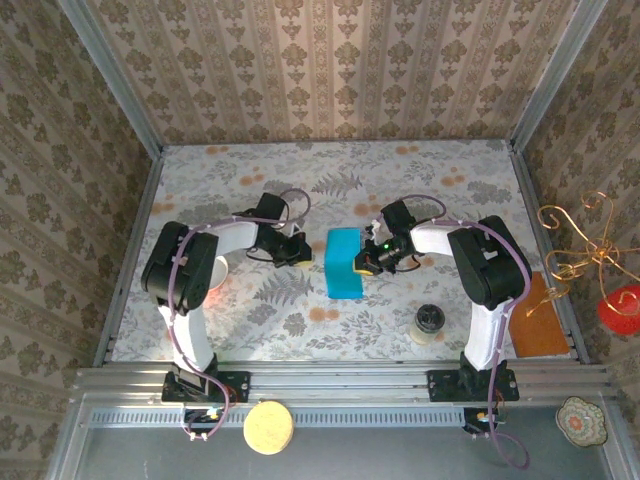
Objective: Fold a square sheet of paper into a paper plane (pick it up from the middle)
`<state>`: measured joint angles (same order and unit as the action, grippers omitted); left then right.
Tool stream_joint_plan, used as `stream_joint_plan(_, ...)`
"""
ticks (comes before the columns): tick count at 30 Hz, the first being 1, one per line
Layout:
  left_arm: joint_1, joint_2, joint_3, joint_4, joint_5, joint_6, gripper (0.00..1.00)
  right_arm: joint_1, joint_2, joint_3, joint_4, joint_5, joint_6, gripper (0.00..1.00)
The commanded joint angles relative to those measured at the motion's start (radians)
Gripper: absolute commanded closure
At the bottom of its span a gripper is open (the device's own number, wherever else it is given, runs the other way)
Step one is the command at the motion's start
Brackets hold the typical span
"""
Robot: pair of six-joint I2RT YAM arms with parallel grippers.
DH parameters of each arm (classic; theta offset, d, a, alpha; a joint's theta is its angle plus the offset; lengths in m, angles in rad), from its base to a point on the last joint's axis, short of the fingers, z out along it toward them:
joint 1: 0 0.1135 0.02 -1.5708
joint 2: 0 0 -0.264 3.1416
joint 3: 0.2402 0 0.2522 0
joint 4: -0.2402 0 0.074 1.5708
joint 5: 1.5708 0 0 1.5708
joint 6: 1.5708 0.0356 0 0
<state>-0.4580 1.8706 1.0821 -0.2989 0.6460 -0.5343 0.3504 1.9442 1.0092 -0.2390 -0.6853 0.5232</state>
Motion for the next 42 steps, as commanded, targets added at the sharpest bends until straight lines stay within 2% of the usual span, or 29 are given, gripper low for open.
stream_joint_plan(1, -0.054, -0.052, 0.011, 0.104, 0.037, -0.062, 1.0, 0.0, 0.146, -0.076, -0.167, 0.333, 0.018, 0.97)
stream_joint_plan(6, -0.137, 0.042, 0.08, 0.204, 0.029, -0.14, 1.0, 0.0, 0.155, -0.077, -0.16, 0.328, 0.021, 0.97)
stream_joint_plan(14, -0.134, 0.174, 0.146, 0.201, 0.059, -0.145, 1.0, -0.005, 0.165, -0.071, -0.167, 0.329, 0.024, 0.97)
stream_joint_plan(22, -0.022, 0.181, 0.034, 0.233, 0.047, -0.131, 1.0, -0.013, 0.179, -0.059, -0.182, 0.354, 0.026, 0.96)
stream_joint_plan(29, 0.103, 0.106, 0.013, 0.177, 0.008, -0.081, 1.0, -0.013, 0.182, -0.052, -0.186, 0.362, 0.029, 0.96)
stream_joint_plan(32, 0.063, 0.047, 0.005, 0.253, 0.062, -0.125, 1.0, -0.013, 0.184, -0.048, -0.184, 0.354, 0.029, 0.96)
stream_joint_plan(35, -0.026, 0.032, 0.021, 0.32, 0.064, -0.18, 1.0, -0.012, 0.185, -0.047, -0.184, 0.351, 0.032, 0.96)
stream_joint_plan(38, -0.094, 0.076, 0.054, 0.362, 0.05, -0.22, 1.0, -0.013, 0.192, -0.046, -0.184, 0.349, 0.034, 0.96)
stream_joint_plan(42, -0.125, 0.174, 0.111, 0.372, 0.068, -0.245, 1.0, -0.012, 0.199, -0.047, -0.184, 0.345, 0.034, 0.96)
